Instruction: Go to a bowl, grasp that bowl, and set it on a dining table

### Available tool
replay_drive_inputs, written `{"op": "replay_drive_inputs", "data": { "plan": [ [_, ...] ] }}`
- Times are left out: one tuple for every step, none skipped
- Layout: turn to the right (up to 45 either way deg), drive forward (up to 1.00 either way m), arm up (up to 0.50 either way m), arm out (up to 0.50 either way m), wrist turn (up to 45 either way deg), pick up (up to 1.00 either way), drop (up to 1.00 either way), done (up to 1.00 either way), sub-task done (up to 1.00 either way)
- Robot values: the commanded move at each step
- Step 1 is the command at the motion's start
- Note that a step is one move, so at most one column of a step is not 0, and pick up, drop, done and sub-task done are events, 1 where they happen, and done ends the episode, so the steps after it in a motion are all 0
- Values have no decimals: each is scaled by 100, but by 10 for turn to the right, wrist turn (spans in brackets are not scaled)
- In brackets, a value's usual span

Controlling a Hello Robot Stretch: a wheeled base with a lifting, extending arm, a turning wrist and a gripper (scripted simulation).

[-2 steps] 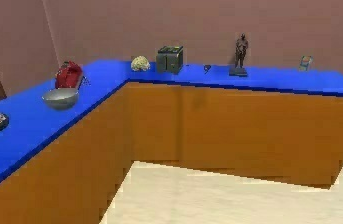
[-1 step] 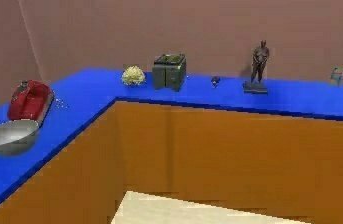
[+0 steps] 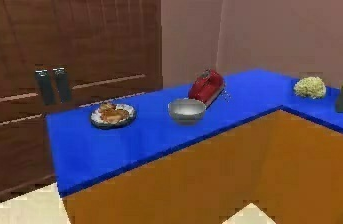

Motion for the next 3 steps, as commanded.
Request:
{"op": "replay_drive_inputs", "data": {
  "plan": [
    [-450, 0, 0, 0, 0, 0, 0, 0, 0],
    [-360, 0, 0, 0, 0, 0, 0, 0, 0],
    [450, 0, 0, 0, 0, 0, 0, 0, 0]
  ]
}}
